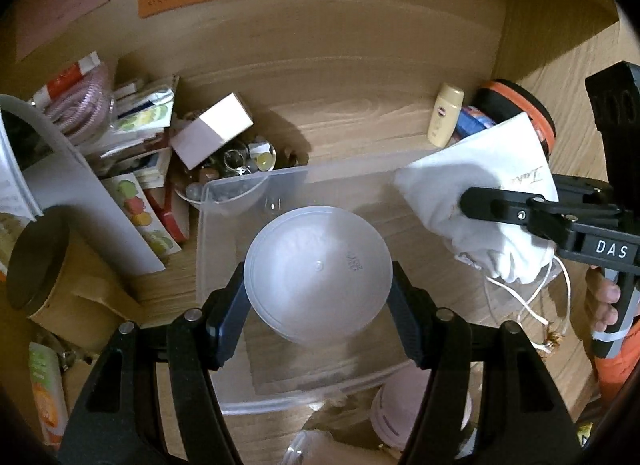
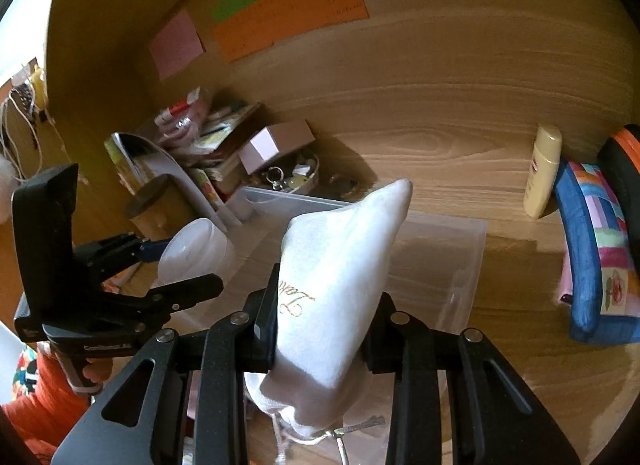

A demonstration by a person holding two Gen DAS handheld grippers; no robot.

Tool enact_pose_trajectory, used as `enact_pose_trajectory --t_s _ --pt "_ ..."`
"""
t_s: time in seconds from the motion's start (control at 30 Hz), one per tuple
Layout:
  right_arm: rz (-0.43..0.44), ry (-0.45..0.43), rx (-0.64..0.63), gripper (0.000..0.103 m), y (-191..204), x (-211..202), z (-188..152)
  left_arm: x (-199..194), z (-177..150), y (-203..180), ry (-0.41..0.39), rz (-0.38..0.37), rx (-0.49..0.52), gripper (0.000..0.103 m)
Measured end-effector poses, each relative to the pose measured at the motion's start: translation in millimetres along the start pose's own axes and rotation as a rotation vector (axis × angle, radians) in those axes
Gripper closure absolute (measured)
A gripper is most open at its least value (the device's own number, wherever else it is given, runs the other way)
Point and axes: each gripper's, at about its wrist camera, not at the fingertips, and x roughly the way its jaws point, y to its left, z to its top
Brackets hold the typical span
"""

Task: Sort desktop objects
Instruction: 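Carry the lid over the clear bin with the left gripper while the right carries the pouch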

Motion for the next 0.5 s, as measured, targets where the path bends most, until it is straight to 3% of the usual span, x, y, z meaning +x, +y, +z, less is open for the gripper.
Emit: enact_pose_trajectory --t_s 0.5 --pt "-0.107 0.091 -0.09 0.074 1.4 30.3 3.0 30.4 6.9 -0.2 0.091 0.007 0.012 0.039"
